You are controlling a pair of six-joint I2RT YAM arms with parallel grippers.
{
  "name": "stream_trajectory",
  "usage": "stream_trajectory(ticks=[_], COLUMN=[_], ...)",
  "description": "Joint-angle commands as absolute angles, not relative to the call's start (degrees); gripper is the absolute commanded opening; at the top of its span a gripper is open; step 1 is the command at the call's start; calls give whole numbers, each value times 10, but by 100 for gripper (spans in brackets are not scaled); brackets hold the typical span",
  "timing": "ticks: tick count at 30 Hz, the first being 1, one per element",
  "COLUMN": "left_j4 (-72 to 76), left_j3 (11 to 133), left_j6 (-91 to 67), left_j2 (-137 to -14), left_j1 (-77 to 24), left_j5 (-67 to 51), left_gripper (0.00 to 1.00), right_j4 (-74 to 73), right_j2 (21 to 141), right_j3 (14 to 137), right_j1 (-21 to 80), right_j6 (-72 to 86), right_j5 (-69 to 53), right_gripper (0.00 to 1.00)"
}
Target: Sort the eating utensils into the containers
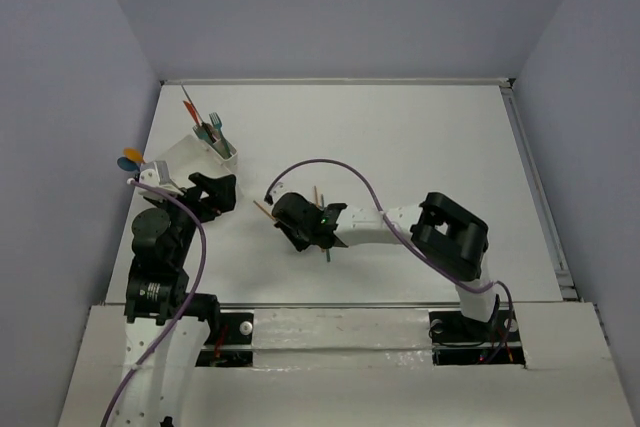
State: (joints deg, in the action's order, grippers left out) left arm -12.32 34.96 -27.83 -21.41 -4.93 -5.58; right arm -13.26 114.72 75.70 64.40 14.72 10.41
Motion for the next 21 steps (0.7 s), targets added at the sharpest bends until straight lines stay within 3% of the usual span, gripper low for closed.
stream_trajectory(ticks=[1, 10, 17, 21], left_j4=[-120, -129, -101, -69], left_j3=[364, 373, 351, 333], left_j6=[-291, -292, -325, -349], left_j2=[-211, -219, -246, -278], left_j1=[-54, -54, -54, -54], left_j5=[-23, -30, -112, -162], left_gripper=[99, 99, 97, 90], right_j4=[-135, -52, 20, 66], right_j2=[1158, 1061, 941, 901], right_j3=[742, 703, 636, 618], right_j1=[660, 660, 660, 660], right_j6=[144, 120, 146, 160], right_j5=[87, 59, 82, 84], right_gripper=[0, 0, 0, 0])
